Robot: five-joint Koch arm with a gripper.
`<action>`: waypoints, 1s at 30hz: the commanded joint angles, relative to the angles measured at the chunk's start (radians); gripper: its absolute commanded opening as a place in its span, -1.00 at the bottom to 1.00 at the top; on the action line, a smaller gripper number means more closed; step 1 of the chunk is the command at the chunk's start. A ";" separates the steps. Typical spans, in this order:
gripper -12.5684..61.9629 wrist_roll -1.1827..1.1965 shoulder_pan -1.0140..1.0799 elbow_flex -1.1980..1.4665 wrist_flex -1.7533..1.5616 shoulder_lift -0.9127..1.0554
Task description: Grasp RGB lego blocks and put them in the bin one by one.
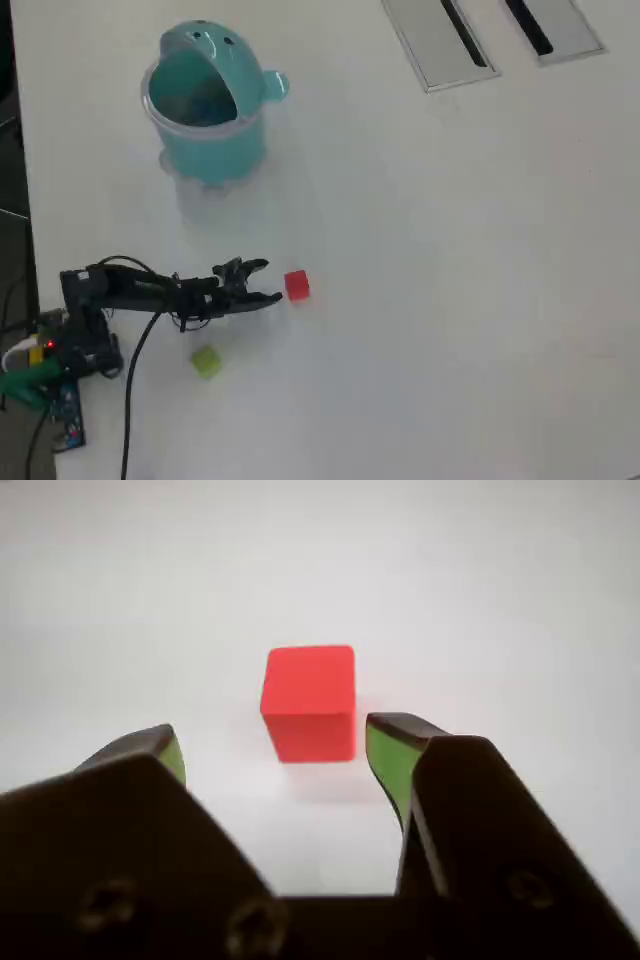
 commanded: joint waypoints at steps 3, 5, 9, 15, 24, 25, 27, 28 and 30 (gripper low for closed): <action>0.22 -0.023 0.002 -0.118 -0.074 -0.038; 0.22 -0.023 0.008 -0.152 -0.074 -0.064; 0.22 -0.023 0.020 -0.212 -0.072 -0.118; 0.23 -0.023 0.041 -0.273 -0.081 -0.207; 0.22 -0.023 0.037 -0.308 -0.101 -0.268; 0.22 -0.023 0.035 -0.310 -0.104 -0.273; 0.22 -0.023 0.032 -0.311 -0.117 -0.282; 0.21 -0.023 0.031 -0.313 -0.121 -0.284; 0.19 -0.023 0.031 -0.313 -0.121 -0.285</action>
